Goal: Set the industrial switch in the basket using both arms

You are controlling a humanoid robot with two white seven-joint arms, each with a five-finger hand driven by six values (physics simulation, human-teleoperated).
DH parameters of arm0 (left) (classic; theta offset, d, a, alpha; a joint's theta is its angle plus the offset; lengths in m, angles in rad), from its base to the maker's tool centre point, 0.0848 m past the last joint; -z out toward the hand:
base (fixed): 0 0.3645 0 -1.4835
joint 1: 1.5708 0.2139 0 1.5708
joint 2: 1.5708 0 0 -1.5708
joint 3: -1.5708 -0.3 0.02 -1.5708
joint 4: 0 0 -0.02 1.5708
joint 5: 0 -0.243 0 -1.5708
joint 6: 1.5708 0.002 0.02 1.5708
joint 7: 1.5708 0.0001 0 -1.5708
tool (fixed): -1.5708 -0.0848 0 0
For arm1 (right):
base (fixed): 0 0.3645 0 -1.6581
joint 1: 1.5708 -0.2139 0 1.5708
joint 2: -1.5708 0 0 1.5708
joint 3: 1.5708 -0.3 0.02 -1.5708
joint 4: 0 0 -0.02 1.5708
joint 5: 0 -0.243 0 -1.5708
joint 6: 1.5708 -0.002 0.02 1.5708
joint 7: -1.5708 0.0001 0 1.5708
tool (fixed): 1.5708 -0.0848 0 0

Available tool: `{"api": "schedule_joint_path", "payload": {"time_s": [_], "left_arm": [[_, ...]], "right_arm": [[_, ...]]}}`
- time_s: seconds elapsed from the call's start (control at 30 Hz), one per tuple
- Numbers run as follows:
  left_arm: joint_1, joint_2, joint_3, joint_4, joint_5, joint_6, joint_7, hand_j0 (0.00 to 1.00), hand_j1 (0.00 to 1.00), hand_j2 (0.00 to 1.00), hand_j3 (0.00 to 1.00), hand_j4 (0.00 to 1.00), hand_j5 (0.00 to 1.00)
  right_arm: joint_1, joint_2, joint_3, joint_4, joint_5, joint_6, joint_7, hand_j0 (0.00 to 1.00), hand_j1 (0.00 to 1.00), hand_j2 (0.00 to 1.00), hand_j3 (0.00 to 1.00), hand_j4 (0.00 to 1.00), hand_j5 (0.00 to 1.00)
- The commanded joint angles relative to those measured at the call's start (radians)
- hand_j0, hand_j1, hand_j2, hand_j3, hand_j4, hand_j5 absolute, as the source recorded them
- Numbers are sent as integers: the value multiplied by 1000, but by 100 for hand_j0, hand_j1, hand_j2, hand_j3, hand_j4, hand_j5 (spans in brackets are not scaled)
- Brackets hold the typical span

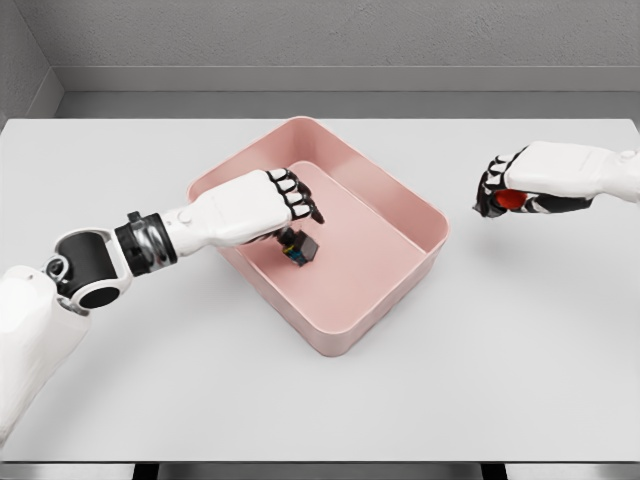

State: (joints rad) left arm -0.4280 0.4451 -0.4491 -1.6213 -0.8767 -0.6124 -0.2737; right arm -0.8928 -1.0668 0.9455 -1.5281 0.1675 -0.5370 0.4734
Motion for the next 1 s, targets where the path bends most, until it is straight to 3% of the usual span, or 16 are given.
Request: {"api": "schedule_joint_path", "payload": {"time_s": [0.0,0.27,0.3,0.33,0.4,0.47,0.53,0.57,0.63,0.97], "left_arm": [[0,-2,0,-2,7,2,1,91,91,91,91,91,91],[-11,7,0,-5,15,2,4,91,91,91,91,91,91],[-8,15,1,-35,27,2,8,91,91,91,91,91,91],[-3,81,1,-84,84,2,22,100,100,100,100,100,100],[0,250,9,-143,223,2,22,100,100,100,100,100,100],[6,369,23,-143,265,2,21,100,100,100,100,100,100],[23,437,58,-143,285,2,19,100,100,100,100,100,100],[67,460,108,-141,294,2,15,100,100,100,100,100,100],[137,460,191,-135,292,2,14,100,100,100,100,100,100],[150,465,190,-124,283,2,10,100,100,100,100,100,100]], "right_arm": [[0,5,-2,-4,-5,3,-1,50,50,50,50,50,50],[-17,25,-2,-15,-6,3,-1,50,50,50,50,50,50],[-20,34,-2,-15,-6,2,-1,50,50,50,50,50,50],[-21,39,-2,-15,-6,2,-1,50,50,50,50,50,50],[-25,47,-2,-23,-6,2,-1,50,50,50,50,50,50],[-31,51,-2,-26,-6,3,-1,50,50,50,50,50,50],[-37,50,-2,-32,-8,3,-1,50,50,50,50,50,50],[-38,48,-2,-34,-12,3,-1,50,50,50,50,50,50],[-46,45,-2,-43,-16,3,-1,50,50,50,50,50,50],[-74,50,-2,-67,-37,3,4,50,50,50,50,50,50]]}}
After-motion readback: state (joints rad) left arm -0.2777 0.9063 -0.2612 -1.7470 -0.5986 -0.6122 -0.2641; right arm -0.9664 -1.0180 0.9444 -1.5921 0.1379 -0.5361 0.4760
